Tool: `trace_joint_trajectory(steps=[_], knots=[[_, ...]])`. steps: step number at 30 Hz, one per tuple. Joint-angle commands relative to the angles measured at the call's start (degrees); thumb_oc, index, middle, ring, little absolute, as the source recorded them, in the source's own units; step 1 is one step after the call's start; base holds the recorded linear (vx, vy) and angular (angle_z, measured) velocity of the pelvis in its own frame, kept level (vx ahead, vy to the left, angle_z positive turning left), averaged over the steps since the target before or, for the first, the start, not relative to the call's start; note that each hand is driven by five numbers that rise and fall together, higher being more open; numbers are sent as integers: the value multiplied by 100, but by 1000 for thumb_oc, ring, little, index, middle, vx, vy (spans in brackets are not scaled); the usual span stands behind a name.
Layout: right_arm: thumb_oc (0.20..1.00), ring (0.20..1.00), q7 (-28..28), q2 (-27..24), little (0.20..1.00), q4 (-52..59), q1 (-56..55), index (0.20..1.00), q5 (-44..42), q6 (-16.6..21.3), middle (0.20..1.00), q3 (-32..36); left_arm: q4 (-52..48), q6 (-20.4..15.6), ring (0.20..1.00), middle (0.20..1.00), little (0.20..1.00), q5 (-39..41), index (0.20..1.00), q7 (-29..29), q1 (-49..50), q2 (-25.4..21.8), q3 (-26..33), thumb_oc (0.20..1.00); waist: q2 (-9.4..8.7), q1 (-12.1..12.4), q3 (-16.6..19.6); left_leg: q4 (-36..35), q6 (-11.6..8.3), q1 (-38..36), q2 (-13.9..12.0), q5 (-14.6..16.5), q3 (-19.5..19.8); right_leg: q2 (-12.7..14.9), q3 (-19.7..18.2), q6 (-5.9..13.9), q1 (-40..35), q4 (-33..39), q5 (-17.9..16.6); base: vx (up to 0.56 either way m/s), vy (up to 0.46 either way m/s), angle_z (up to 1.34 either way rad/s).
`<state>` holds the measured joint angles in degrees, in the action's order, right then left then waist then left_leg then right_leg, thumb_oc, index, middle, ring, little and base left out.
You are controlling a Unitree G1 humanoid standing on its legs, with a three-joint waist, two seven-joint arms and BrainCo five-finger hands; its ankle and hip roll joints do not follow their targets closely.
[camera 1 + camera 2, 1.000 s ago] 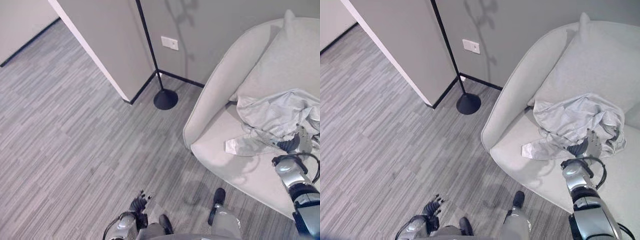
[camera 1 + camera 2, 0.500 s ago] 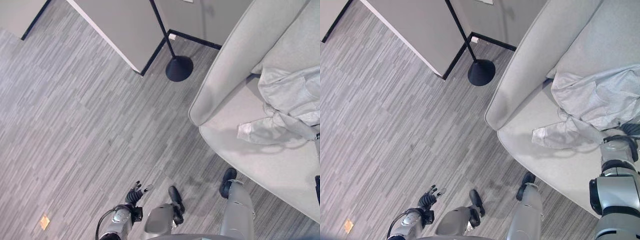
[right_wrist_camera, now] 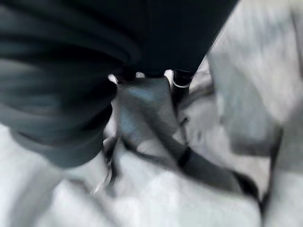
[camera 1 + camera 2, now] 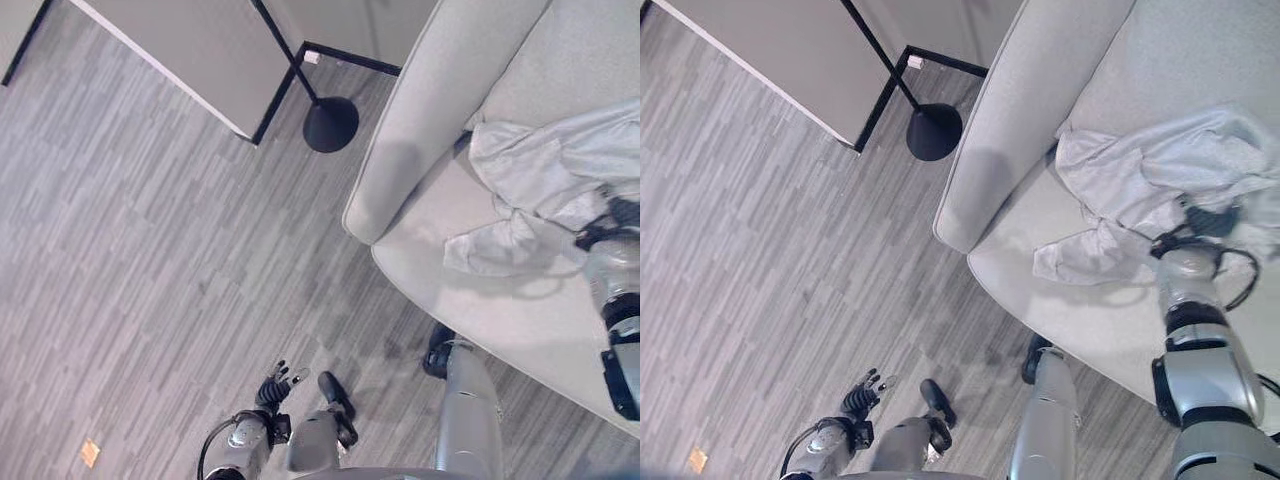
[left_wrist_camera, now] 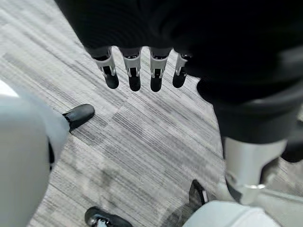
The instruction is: Hang the clothes on the sofa on the clothes rack.
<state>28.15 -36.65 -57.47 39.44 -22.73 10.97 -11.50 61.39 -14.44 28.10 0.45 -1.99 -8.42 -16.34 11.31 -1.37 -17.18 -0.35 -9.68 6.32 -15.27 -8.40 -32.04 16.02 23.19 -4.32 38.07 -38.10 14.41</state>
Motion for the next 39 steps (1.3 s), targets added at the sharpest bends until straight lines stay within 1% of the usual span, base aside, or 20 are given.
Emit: trace_joint_trajectory(steps=[1, 2, 3, 7, 10, 12, 15, 17, 18, 20, 21, 23, 26, 27, 28, 32, 34, 35, 38, 39], knots=[[200, 200, 167, 165, 200, 361, -37, 200, 1037, 204, 200, -267, 71, -66, 1000, 1000, 1000, -98, 1000, 205, 20, -39, 139, 1000, -271, -93, 141, 890, -391, -242, -414, 450, 103, -129, -619, 916, -516, 1465, -1127, 12, 4, -4], [200, 200, 246, 181, 200, 558, -215, 200, 1274, 174, 200, -249, 83, -75, 1000, 1000, 1000, -132, 1000, 240, 19, -28, 162, 1000, -290, -111, 144, 885, -381, -273, -410, 483, 100, -135, -606, 919, -557, 1477, -1135, -21, 10, 6], [200, 200, 389, 217, 200, 719, -504, 200, 1509, 103, 200, -62, 53, -76, 1000, 1000, 1000, -176, 1000, 286, 3, -12, 185, 1000, -338, -147, 133, 910, -347, -330, -413, 631, 89, -115, -552, 937, -648, 1467, -1164, -21, 9, 12], [200, 200, 574, 211, 200, 958, -764, 200, 1534, 107, 200, 251, 76, -53, 1000, 1000, 1000, -243, 1000, 308, -8, -8, 160, 1000, -404, -206, 132, 924, -289, -420, -404, 804, 135, -78, -503, 989, -790, 1517, -1263, -37, 42, 14], [200, 200, 686, 145, 200, 1537, -1160, 200, 1468, 163, 200, 674, 131, -9, 1000, 1000, 1000, -382, 1000, 347, -43, -36, 178, 1000, -497, -282, 172, 841, -219, -529, -352, 895, 258, 42, -407, 1080, -1063, 1756, -1491, -37, 82, 21], [200, 200, 769, 9, 200, 1965, -1364, 200, 1329, 263, 200, 1037, 138, 31, 1000, 1000, 1000, -467, 1000, 330, -49, -50, 193, 1000, -573, -329, 280, 721, -152, -620, -239, 962, 388, 149, -360, 1153, -1311, 1984, -1656, -14, 154, 25], [200, 200, 910, -173, 200, 2777, -1546, 200, 1100, 384, 200, 1604, 76, 115, 1000, 1000, 1000, -579, 1000, 307, -126, -93, 161, 1000, -780, -369, 554, 546, -2, -802, -1, 1106, 645, 283, -276, 1324, -1824, 2381, -1907, 28, 182, 37], [200, 200, 1042, -323, 200, 3472, -1579, 200, 1337, 349, 200, 1877, -253, 131, 1000, 1000, 1000, -579, 1000, 286, -187, -137, 116, 1000, -966, -406, 839, 344, 105, -1034, 219, 1194, 771, 379, -234, 1496, -2224, 2750, -2113, 52, 268, 22], [200, 200, 1062, -368, 200, 3633, -1575, 200, 1366, 339, 200, 1962, -388, 139, 1000, 1000, 1000, -602, 1000, 289, -185, -170, 79, 1000, -1022, -415, 896, 279, 139, -1118, 277, 1214, 793, 397, -211, 1552, -2355, 2864, -2189, 49, 269, 35], [200, 200, 1117, -650, 200, 4287, -1252, 200, 1514, 308, 200, 2056, -1024, 126, 1000, 1000, 1000, -526, 1000, 319, -285, -315, 53, 1000, -1251, -423, 1249, 16, 268, -1414, 480, 1293, 853, 465, -177, 1738, -2756, 3175, -2419, 73, 310, 34], [200, 200, 1152, -700, 200, 4500, -1173, 200, 1617, 255, 200, 2063, -1315, 106, 1000, 1000, 1000, -447, 1000, 381, -309, -383, 79, 1000, -1314, -453, 1289, -88, 301, -1519, 542, 1294, 858, 485, -168, 1792, -2877, 3280, -2510, 65, 313, 23], [200, 200, 1137, -689, 200, 5536, -678, 200, 2119, 80, 200, 1801, -2847, -139, 1000, 1000, 1000, -1022, 1000, 994, -710, -789, 151, 1000, -1627, -499, 1561, -432, 413, -1832, 709, 1282, 905, 542, -149, 1918, -3233, 3556, -2866, 9, 226, 27], [200, 200, 1055, -595, 200, 5757, -178, 200, 2102, 83, 200, 1374, -3232, -371, 1000, 1000, 1000, -1483, 1000, 1429, -1159, -868, 53, 1000, -1821, -580, 1659, -453, 432, -1918, 744, 1324, 856, 561, -199, 1932, -3305, 3630, -3072, -18, 76, -9], [200, 200, 1009, -549, 200, 5776, 45, 200, 2095, 100, 200, 1184, -3333, -488, 1000, 1000, 1000, -1792, 1000, 1691, -1361, -904, -10, 1000, -1883, -620, 1690, -463, 426, -1967, 756, 1337, 818, 572, -231, 1932, -3317, 3661, -3157, -16, 60, -25], [200, 200, 892, -450, 200, 5805, 454, 200, 1987, 176, 200, 798, -3287, -500, 1000, 1000, 1000, -2028, 1000, 1959, -1574, -802, -147, 1000, -2001, -713, 1733, -465, 434, -2040, 772, 1364, 719, 567, -293, 1932, -3336, 3697, -3278, -22, 50, -25], [200, 200, 614, -204, 200, 5882, 860, 200, 1556, 371, 200, 300, -3339, -533, 1000, 1000, 1000, -2241, 1000, 2007, -1835, -725, -427, 1000, -2085, -847, 1791, -465, 465, -2136, 809, 1382, 602, 583, -372, 1932, -3347, 3746, -3422, -12, 36, -26], [200, 200, 310, 35, 200, 6016, 894, 200, 1235, 446, 200, 8, -3416, -550, 1000, 1000, 1000, -2166, 1000, 1886, -1894, -569, -648, 1000, -2124, -906, 1820, -465, 473, -2204, 809, 1396, 507, 572, -394, 1932, -3365, 3751, -3458, -16, 23, -26], [200, 200, 36, 173, 200, 6218, 829, 200, 904, 516, 200, -196, -3511, -535, 1000, 1000, 1000, -2131, 1000, 1729, -1914, -427, -864, 1000, -2194, -951, 1832, -465, 477, -2233, 805, 1384, 432, 584, -390, 1932, -3362, 3749, -3502, -18, 6, -24], [200, 200, -202, 238, 200, 6396, 728, 200, 604, 569, 200, -366, -3560, -508, 1000, 1000, 1000, -2120, 1000, 1604, -1925, -291, -1094, 1000, -2214, -954, 1842, -465, 468, -2265, 784, 1384, 383, 582, -366, 1932, -3378, 3750, -3522, -15, -7, -14], [200, 200, -439, 293, 200, 6615, 592, 200, 239, 652, 200, -503, -3676, -515, 1000, 1000, 1000, -2085, 1000, 1497, -1968, -152, -1331, 1000, -2254, -998, 1842, -465, 473, -2273, 776, 1370, 340, 596, -338, 1932, -3376, 3737, -3559, -16, -5, -9]])
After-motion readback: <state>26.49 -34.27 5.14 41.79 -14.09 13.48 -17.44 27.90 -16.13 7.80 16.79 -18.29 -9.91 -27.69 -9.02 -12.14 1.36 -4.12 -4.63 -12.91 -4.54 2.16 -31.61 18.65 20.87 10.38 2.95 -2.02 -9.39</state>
